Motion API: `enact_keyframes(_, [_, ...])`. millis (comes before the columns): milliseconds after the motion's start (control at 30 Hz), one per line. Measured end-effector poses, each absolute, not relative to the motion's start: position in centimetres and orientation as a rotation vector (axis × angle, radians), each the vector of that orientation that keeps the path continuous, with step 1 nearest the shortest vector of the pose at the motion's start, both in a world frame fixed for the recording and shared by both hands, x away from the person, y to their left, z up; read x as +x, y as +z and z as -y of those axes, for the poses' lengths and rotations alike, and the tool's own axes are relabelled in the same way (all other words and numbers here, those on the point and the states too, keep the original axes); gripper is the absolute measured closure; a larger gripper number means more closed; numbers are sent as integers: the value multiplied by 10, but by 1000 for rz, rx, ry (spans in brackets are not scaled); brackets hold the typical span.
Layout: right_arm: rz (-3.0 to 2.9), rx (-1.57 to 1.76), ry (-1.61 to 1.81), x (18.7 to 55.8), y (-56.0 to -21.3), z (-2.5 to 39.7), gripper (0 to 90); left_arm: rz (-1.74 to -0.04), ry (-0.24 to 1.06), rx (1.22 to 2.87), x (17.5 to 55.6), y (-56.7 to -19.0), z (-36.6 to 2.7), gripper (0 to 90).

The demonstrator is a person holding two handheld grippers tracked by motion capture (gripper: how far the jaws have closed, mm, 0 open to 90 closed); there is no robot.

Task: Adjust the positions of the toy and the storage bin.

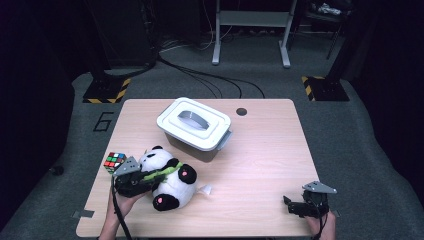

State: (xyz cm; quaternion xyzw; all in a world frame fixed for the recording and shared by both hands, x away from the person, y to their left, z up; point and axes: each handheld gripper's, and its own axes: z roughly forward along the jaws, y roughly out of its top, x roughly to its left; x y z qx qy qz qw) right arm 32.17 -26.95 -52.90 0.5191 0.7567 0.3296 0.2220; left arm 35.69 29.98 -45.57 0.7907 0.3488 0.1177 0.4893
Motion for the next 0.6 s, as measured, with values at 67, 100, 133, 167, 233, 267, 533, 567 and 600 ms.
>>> enact_keyframes(67, [-2091,1434,911,322,-529,269,54,-840,268,1933,360,-455,-303,722])
enact_keyframes(100, [-2092,1432,908,322,-529,270,54,-836,268,1937,361,-455,-304,721])
enact_keyframes(133, [-2092,1434,909,322,-529,269,54,-833,267,1938,363,-455,-306,720])
enact_keyframes(167, [-2092,1435,909,322,-529,269,54,-840,262,1937,364,-454,-308,719])
enact_keyframes(233, [-2092,1435,908,322,-529,269,54,-850,266,1931,366,-455,-311,717])
enact_keyframes(267, [-2092,1435,909,322,-529,269,54,-857,274,1933,367,-454,-314,717])
enact_keyframes(533, [-2091,1435,905,322,-529,269,54,-882,286,1922,374,-454,-321,696])
enact_keyframes(567, [-2091,1435,905,322,-529,269,53,-887,293,1926,374,-453,-320,681])
enact_keyframes(600, [-2091,1435,905,322,-529,269,53,-892,296,1926,373,-452,-319,663])
